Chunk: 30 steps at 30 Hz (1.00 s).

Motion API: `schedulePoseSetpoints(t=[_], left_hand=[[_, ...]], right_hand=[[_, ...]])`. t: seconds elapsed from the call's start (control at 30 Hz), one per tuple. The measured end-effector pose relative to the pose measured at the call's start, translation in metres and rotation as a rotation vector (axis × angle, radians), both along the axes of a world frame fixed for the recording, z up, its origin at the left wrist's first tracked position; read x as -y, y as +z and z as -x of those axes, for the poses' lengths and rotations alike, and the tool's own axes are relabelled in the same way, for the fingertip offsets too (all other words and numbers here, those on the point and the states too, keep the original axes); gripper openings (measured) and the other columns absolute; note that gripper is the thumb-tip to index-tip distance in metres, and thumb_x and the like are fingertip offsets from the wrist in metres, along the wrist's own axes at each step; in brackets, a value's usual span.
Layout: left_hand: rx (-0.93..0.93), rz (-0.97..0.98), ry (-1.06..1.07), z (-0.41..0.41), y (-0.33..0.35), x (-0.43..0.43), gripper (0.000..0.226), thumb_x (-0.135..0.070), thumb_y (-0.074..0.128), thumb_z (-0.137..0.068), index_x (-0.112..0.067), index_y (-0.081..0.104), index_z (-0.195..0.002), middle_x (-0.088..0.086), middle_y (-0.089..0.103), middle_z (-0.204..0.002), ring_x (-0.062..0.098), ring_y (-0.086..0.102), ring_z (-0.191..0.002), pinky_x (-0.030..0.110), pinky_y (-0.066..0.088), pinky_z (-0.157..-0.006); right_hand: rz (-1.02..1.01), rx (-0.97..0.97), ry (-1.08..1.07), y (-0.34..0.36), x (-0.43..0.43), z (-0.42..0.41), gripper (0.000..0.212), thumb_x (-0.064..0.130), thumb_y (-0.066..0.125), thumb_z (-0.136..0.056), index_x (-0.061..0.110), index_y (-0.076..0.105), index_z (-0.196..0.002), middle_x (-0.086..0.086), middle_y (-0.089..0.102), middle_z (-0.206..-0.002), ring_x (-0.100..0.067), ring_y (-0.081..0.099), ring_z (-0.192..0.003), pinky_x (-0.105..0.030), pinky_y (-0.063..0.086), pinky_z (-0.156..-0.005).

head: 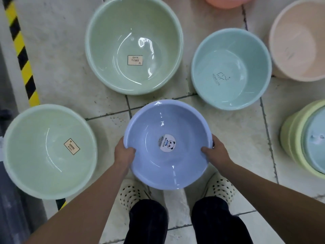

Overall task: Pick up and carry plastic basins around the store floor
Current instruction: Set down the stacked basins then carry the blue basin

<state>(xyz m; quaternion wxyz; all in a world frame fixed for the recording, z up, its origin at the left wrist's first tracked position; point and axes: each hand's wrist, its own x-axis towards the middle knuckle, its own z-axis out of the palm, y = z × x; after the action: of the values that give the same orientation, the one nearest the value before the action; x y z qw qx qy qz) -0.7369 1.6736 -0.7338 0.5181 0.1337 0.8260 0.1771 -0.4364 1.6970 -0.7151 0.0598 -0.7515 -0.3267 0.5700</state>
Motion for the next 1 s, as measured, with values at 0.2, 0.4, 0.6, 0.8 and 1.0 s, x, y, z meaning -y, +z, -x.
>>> schedulePoseSetpoints(t=[0.2, 0.4, 0.6, 0.8, 1.0], left_hand=[[0.050, -0.037, -0.070, -0.042, 0.082, -0.023, 0.044, 0.008, 0.050, -0.077, -0.024, 0.062, -0.104, -0.004, 0.066, -0.090, 0.019, 0.062, -0.081, 0.028, 0.050, -0.066], [0.066, -0.098, -0.152, -0.099, 0.180, -0.085, 0.045, 0.008, 0.050, -0.078, -0.021, 0.063, -0.110, -0.002, 0.068, -0.091, 0.018, 0.064, -0.080, 0.026, 0.048, -0.062], [0.029, -0.144, -0.202, -0.149, 0.258, -0.154, 0.060, -0.014, 0.050, -0.057, -0.021, 0.066, -0.115, 0.000, 0.072, -0.096, 0.024, 0.067, -0.088, 0.032, 0.054, -0.071], [0.030, -0.229, -0.211, -0.190, 0.274, -0.221, 0.056, 0.010, 0.048, -0.075, -0.019, 0.064, -0.121, 0.002, 0.069, -0.100, 0.027, 0.063, -0.093, 0.033, 0.051, -0.077], [0.064, -0.219, -0.329, -0.210, 0.241, -0.284, 0.061, 0.005, 0.050, -0.075, -0.021, 0.061, -0.128, 0.003, 0.068, -0.101, 0.028, 0.063, -0.094, 0.031, 0.048, -0.076]], right_hand=[[-0.020, -0.030, -0.078, 0.077, -0.002, -0.044, 0.076, 0.047, 0.062, -0.059, 0.034, 0.049, -0.133, 0.006, 0.061, -0.122, -0.023, 0.060, -0.109, -0.045, 0.051, -0.090], [-0.067, -0.027, -0.158, 0.171, -0.036, -0.106, 0.088, 0.059, 0.069, -0.055, 0.034, 0.047, -0.137, 0.008, 0.062, -0.124, -0.019, 0.062, -0.108, -0.046, 0.053, -0.089], [-0.137, -0.032, -0.185, 0.254, -0.094, -0.149, 0.079, 0.035, 0.064, -0.060, 0.025, 0.046, -0.136, 0.004, 0.061, -0.120, -0.017, 0.060, -0.103, -0.028, 0.050, -0.074], [-0.153, 0.045, -0.225, 0.275, -0.147, -0.183, 0.073, 0.030, 0.060, -0.063, 0.027, 0.048, -0.135, 0.004, 0.062, -0.114, -0.023, 0.059, -0.103, -0.033, 0.045, -0.079], [-0.117, 0.143, -0.273, 0.245, -0.186, -0.197, 0.072, 0.033, 0.059, -0.066, 0.026, 0.047, -0.136, 0.003, 0.060, -0.108, -0.023, 0.056, -0.096, -0.031, 0.041, -0.075]])
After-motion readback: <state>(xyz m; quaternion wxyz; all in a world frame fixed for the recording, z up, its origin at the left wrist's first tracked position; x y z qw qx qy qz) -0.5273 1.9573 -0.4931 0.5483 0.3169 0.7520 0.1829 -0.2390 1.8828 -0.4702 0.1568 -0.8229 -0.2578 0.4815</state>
